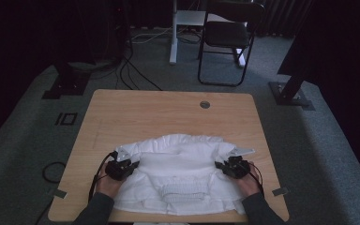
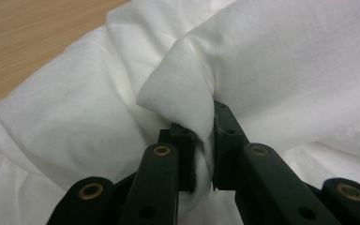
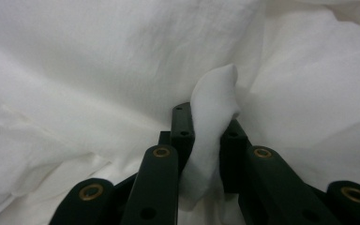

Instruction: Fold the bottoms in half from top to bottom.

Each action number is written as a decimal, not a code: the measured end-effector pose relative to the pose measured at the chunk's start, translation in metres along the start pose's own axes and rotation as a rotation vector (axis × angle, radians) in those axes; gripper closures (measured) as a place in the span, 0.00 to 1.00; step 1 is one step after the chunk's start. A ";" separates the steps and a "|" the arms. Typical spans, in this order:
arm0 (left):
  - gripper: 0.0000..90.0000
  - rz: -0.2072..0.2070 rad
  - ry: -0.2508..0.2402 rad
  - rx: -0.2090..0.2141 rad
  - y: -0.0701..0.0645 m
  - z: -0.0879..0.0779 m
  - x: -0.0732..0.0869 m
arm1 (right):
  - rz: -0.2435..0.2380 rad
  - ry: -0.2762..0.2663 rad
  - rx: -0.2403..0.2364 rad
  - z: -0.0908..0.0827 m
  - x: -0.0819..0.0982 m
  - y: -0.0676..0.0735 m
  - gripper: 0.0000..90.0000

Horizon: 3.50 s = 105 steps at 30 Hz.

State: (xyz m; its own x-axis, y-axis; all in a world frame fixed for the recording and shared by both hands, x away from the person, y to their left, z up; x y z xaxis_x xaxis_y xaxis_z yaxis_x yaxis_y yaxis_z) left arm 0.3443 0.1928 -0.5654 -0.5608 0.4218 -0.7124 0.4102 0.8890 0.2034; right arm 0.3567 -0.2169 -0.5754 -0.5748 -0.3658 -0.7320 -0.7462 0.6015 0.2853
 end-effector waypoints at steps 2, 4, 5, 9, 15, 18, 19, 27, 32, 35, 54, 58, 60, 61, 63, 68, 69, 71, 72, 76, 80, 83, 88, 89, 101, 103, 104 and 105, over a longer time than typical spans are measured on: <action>0.92 -0.032 -0.012 -0.005 0.003 0.006 -0.003 | 0.009 -0.006 0.007 0.004 -0.005 -0.006 0.89; 0.92 -0.061 -0.016 -0.011 0.008 0.012 -0.006 | 0.014 -0.006 0.022 0.008 -0.012 -0.012 0.89; 0.92 -0.068 -0.015 -0.021 0.009 0.016 -0.009 | 0.011 -0.002 0.032 0.010 -0.016 -0.015 0.89; 0.91 -0.090 -0.007 -0.056 0.015 0.032 -0.025 | 0.011 0.013 0.079 0.021 -0.035 -0.030 0.89; 0.91 -0.170 0.007 -0.086 0.029 0.053 -0.042 | 0.055 0.000 0.127 0.037 -0.058 -0.051 0.89; 0.91 -0.188 0.019 -0.079 0.034 0.056 -0.047 | 0.054 0.019 0.137 0.040 -0.065 -0.053 0.89; 0.92 -0.197 0.012 -0.074 0.036 0.055 -0.049 | 0.046 0.029 0.138 0.040 -0.067 -0.052 0.90; 0.92 -0.321 -0.230 0.041 0.053 -0.003 -0.072 | -0.030 -0.157 0.138 -0.009 -0.085 -0.038 0.90; 0.93 -0.359 -0.328 0.087 0.063 -0.034 -0.089 | -0.114 -0.311 0.187 -0.046 -0.103 -0.024 0.90; 0.93 -0.376 -0.400 0.119 0.067 -0.058 -0.100 | -0.137 -0.466 0.188 -0.076 -0.115 -0.012 0.90; 0.63 -0.281 -0.319 0.183 0.036 -0.094 -0.031 | -0.173 -0.324 0.106 -0.092 -0.035 0.029 0.41; 0.62 -0.247 -0.321 0.146 0.031 -0.096 -0.052 | -0.182 -0.373 0.131 -0.100 -0.053 0.036 0.41; 0.62 -0.238 -0.296 0.148 0.023 -0.090 -0.062 | -0.186 -0.367 0.120 -0.093 -0.066 0.040 0.42; 0.62 -0.228 -0.289 0.156 0.018 -0.085 -0.066 | -0.174 -0.360 0.106 -0.087 -0.071 0.042 0.44; 0.63 -0.210 -0.265 0.170 0.005 -0.075 -0.070 | -0.155 -0.327 0.086 -0.067 -0.076 0.047 0.48; 0.64 -0.182 -0.169 0.229 -0.032 -0.043 -0.059 | -0.148 -0.206 0.062 -0.007 -0.064 0.057 0.50; 0.64 -0.165 -0.145 0.235 -0.040 -0.038 -0.053 | -0.146 -0.178 0.061 0.003 -0.059 0.056 0.50; 0.65 -0.123 -0.094 0.239 -0.053 -0.028 -0.041 | -0.149 -0.135 0.076 0.015 -0.049 0.056 0.50; 0.66 -0.103 -0.074 0.236 -0.058 -0.025 -0.035 | -0.141 -0.126 0.075 0.018 -0.044 0.055 0.50; 0.67 -0.052 -0.025 0.198 -0.066 -0.022 -0.011 | -0.128 -0.093 0.073 0.015 -0.027 0.052 0.50; 0.67 -0.066 -0.015 0.176 -0.059 -0.030 0.009 | -0.110 -0.085 0.076 0.005 -0.009 0.051 0.50; 0.68 -0.060 -0.013 0.114 -0.052 -0.031 0.018 | -0.095 -0.065 0.087 0.001 0.002 0.047 0.50; 0.70 -0.044 -0.016 0.044 -0.048 -0.016 0.010 | -0.074 -0.034 0.077 0.015 0.004 0.040 0.50; 0.70 -0.038 -0.015 0.016 -0.047 -0.013 0.007 | -0.069 -0.035 0.075 0.017 0.002 0.039 0.50; 0.69 -0.106 0.008 -0.090 -0.024 0.013 -0.015 | -0.032 -0.051 0.034 0.041 -0.022 0.018 0.51; 0.62 -0.134 -0.007 -0.108 -0.019 0.009 -0.017 | -0.033 -0.047 0.030 0.043 -0.024 0.016 0.51; 0.58 -0.154 -0.029 -0.117 -0.015 0.006 -0.018 | -0.027 -0.048 0.028 0.044 -0.025 0.016 0.51; 0.55 -0.174 -0.047 -0.127 -0.011 0.002 -0.019 | -0.027 -0.049 0.027 0.044 -0.026 0.016 0.51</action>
State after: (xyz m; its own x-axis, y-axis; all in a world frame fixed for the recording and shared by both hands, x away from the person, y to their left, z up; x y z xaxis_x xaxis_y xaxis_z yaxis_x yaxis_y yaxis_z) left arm 0.3518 0.1749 -0.5553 -0.5799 0.2542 -0.7740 0.2148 0.9642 0.1557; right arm 0.3747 -0.1668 -0.5794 -0.5371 -0.3476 -0.7686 -0.7513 0.6114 0.2485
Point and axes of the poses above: each handheld gripper's, and its own axes: z roughly forward along the jaws, x roughly out of its underside, y roughly to its left, the point moved 3 cm from there along z, roughly forward along the jaws, and after that the axes turned 15 degrees about -x, right-handed, at the moved point
